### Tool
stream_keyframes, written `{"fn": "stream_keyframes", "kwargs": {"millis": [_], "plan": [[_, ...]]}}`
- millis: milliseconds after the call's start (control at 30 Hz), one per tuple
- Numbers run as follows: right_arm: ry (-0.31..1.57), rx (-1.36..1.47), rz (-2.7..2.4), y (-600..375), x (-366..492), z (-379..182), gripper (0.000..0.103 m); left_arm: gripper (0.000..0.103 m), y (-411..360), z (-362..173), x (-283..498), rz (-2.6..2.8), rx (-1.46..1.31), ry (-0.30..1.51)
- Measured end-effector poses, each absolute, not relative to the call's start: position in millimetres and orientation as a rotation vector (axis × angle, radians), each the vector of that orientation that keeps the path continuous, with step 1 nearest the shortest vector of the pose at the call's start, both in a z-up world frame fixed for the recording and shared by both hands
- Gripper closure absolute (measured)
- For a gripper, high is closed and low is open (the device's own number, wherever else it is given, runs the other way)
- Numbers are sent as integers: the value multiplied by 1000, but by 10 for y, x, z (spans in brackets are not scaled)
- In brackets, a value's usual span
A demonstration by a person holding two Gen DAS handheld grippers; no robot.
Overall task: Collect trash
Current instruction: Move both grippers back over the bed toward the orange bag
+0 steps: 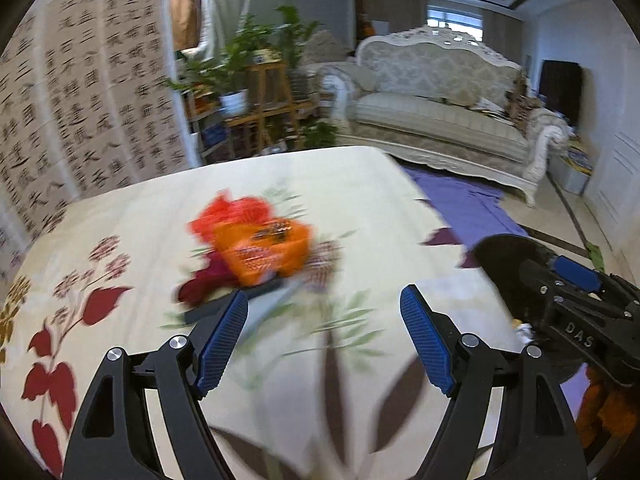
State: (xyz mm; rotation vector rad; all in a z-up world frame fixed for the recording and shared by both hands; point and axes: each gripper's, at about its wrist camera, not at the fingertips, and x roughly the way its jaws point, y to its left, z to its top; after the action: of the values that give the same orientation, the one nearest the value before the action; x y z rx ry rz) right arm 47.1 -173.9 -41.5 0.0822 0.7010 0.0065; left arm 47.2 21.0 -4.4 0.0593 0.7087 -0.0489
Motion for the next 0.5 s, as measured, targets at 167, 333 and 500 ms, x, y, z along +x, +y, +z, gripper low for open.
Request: {"fn": "stream_keyframes", "kwargs": {"millis": [167,333,500], "plan": [[701,39,92,-1325,549,-357,48,27,682,-76,443,46,27,718],[695,8,178,-926,641,-273,47,27,1117,-102,416,133,4,723],[687,-33,253,-525,710,-208,47,27,1507,-164,363,209,-28,733]]}}
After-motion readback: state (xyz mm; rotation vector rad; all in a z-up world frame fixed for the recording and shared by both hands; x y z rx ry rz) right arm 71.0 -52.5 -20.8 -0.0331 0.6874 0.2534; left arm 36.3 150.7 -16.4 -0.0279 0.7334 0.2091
